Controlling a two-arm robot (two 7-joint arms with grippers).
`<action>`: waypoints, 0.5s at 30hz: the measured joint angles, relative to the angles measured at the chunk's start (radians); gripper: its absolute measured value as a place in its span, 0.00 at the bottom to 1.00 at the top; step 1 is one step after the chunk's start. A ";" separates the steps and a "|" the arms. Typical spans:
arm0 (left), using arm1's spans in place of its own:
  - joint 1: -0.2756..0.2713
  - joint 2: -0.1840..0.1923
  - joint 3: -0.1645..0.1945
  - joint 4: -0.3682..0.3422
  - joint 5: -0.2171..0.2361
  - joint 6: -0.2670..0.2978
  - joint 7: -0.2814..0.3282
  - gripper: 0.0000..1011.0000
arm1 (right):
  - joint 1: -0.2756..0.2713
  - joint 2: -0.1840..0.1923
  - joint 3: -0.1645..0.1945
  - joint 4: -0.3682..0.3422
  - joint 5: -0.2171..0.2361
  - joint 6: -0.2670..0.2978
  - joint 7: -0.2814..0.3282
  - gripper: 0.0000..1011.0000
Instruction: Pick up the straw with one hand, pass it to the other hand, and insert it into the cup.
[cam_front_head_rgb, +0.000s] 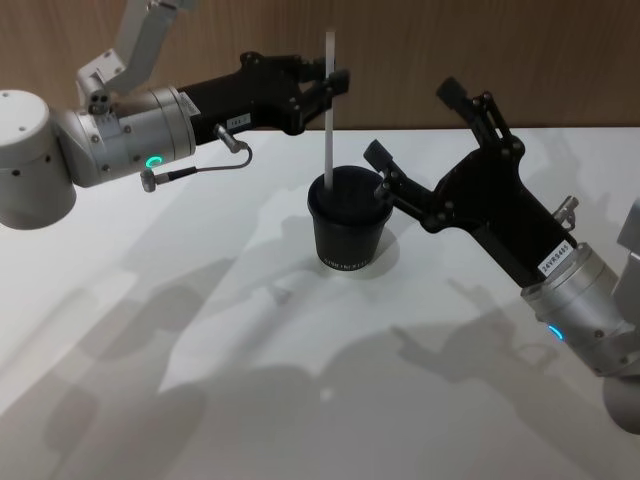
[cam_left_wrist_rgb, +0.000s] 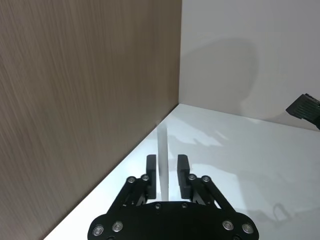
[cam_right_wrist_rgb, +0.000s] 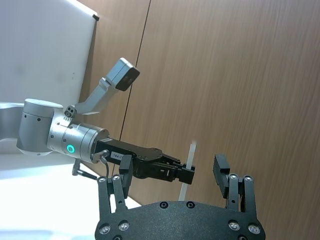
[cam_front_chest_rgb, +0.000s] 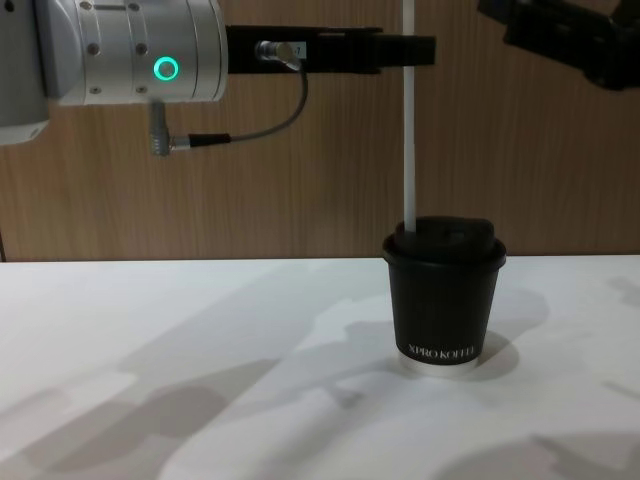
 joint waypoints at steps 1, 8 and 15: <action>0.000 0.000 0.000 0.000 0.000 0.000 0.000 0.27 | 0.000 0.000 0.000 0.000 0.000 0.000 0.000 0.99; -0.001 0.000 0.002 0.002 0.002 0.001 -0.001 0.49 | 0.000 0.000 0.000 0.000 0.000 0.000 0.000 0.99; -0.002 0.000 0.002 0.003 0.002 0.001 -0.002 0.67 | 0.000 0.000 0.000 0.000 0.000 0.000 0.000 0.99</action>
